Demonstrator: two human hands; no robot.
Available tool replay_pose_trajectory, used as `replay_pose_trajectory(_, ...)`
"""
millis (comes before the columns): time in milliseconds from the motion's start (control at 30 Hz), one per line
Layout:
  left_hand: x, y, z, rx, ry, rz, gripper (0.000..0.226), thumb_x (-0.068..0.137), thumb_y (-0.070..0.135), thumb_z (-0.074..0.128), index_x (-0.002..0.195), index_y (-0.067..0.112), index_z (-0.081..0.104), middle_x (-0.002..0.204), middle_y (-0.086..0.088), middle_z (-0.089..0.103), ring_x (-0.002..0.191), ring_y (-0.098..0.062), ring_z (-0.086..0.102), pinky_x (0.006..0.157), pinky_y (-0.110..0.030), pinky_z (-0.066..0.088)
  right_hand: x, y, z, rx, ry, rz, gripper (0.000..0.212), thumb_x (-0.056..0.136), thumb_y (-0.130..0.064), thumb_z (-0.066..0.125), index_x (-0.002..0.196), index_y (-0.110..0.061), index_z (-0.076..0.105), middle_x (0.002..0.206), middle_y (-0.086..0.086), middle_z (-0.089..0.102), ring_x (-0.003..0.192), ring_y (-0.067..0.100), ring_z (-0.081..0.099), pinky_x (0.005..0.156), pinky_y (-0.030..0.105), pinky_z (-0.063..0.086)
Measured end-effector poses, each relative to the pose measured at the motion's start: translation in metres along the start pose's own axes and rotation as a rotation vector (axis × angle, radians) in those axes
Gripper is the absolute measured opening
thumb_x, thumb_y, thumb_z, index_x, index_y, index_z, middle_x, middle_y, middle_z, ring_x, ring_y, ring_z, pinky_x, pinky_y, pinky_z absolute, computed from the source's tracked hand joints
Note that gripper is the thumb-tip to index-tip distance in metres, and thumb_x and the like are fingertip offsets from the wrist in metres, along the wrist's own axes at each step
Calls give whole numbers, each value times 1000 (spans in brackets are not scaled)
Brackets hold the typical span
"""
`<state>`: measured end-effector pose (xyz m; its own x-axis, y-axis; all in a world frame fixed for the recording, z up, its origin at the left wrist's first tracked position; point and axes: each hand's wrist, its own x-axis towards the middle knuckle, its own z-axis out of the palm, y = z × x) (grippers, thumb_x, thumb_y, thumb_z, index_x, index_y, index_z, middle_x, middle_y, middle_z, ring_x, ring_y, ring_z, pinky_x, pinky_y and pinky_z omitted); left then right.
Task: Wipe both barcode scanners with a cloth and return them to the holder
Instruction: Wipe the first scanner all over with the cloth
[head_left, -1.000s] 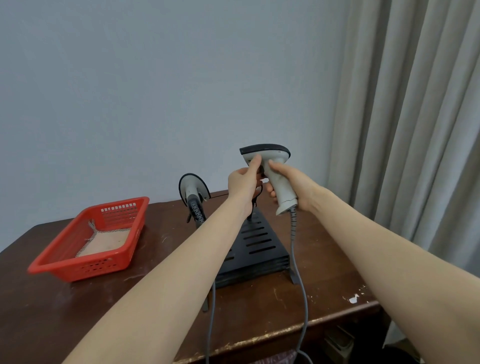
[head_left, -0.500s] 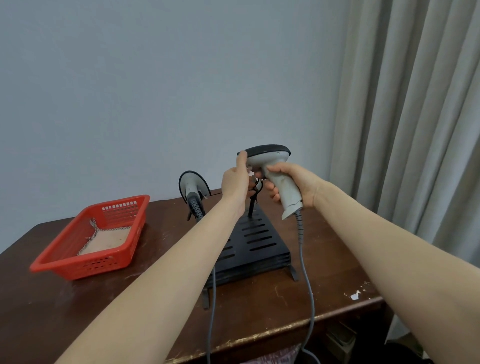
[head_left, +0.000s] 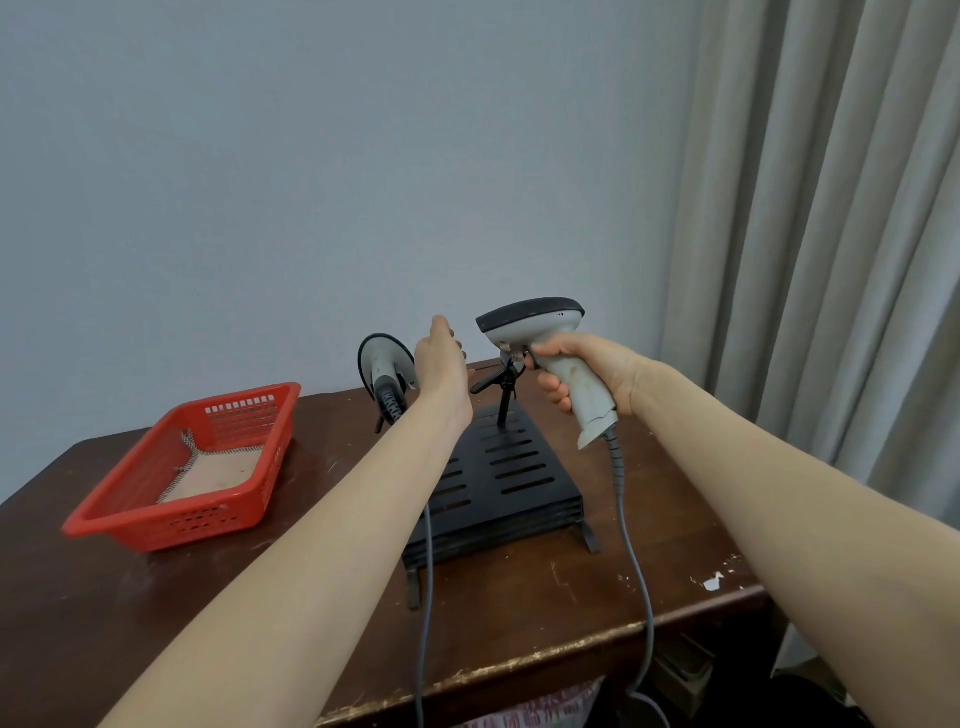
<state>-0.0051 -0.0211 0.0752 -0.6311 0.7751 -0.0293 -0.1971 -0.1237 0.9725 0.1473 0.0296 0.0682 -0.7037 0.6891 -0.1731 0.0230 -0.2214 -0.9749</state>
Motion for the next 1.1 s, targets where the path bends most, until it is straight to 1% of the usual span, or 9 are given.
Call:
replay_pose_trajectory(167, 2, 1, -2, 0, -6, 9, 27, 95, 30, 34, 70, 20, 37, 68, 3, 37, 61, -12, 33, 62, -28, 30, 2, 0, -1, -6, 5, 1, 20, 94, -25, 49, 78, -14, 55, 51, -1, 47, 42, 9, 42, 41, 18, 39)
replay_pose_trajectory(333, 4, 1, -4, -14, 2, -2, 25, 96, 32, 35, 77, 17, 42, 74, 2, 40, 70, -12, 37, 74, -31, 34, 3, 1, 0, -5, 4, -7, 22, 94, -26, 50, 77, -14, 54, 51, -1, 46, 42, 9, 41, 41, 18, 39)
replay_pose_trajectory(467, 5, 2, -6, -9, 11, -2, 26, 96, 32, 35, 75, 18, 42, 75, 2, 40, 72, -13, 39, 76, -32, 35, 2, 1, 1, -8, 1, -2, 22, 94, -27, 50, 77, -13, 54, 51, -1, 46, 41, 9, 41, 41, 18, 39)
replay_pose_trajectory(600, 4, 4, -8, -11, 5, -8, 27, 97, 33, 34, 77, 18, 44, 79, 1, 43, 84, -17, 42, 82, -33, 38, 2, 0, 2, -7, 6, -3, 22, 94, -28, 51, 78, -13, 54, 51, 0, 46, 41, 9, 42, 40, 17, 40)
replay_pose_trajectory(700, 3, 5, -8, -12, -2, -8, 27, 97, 34, 34, 78, 18, 45, 79, 1, 43, 86, -17, 42, 81, -33, 38, 2, 0, 3, -11, -3, 2, 23, 94, -31, 52, 78, -14, 54, 51, 0, 46, 41, 9, 42, 40, 17, 40)
replay_pose_trajectory(833, 4, 4, -10, -16, -4, 0, 27, 98, 35, 34, 97, 13, 49, 81, 1, 44, 88, -17, 45, 83, -32, 42, 1, -1, 3, -13, -17, 6, 26, 94, -34, 52, 78, -14, 54, 50, -1, 46, 40, 8, 42, 40, 17, 40)
replay_pose_trajectory(933, 5, 5, -12, -26, -5, 4, 29, 99, 36, 34, 101, 12, 49, 84, 0, 48, 90, -17, 47, 84, -32, 44, 2, -1, 2, -25, -28, 4, 27, 94, -37, 53, 78, -15, 54, 51, -2, 46, 41, 8, 42, 40, 17, 40)
replay_pose_trajectory(1033, 4, 7, -16, -58, -46, -13, 36, 100, 41, 34, 109, 12, 53, 105, -4, 54, 99, -17, 52, 94, -35, 45, 1, -1, 2, -16, -49, -14, 29, 93, -39, 52, 81, -14, 55, 50, -1, 47, 40, 8, 42, 40, 17, 41)
replay_pose_trajectory(1100, 2, 8, -19, -95, -104, -21, 48, 99, 47, 35, 123, 9, 53, 120, -6, 55, 113, -18, 53, 98, -36, 45, 0, -1, 2, -3, -74, -32, 31, 90, -42, 54, 84, -13, 59, 51, 0, 48, 40, 8, 43, 40, 17, 41)
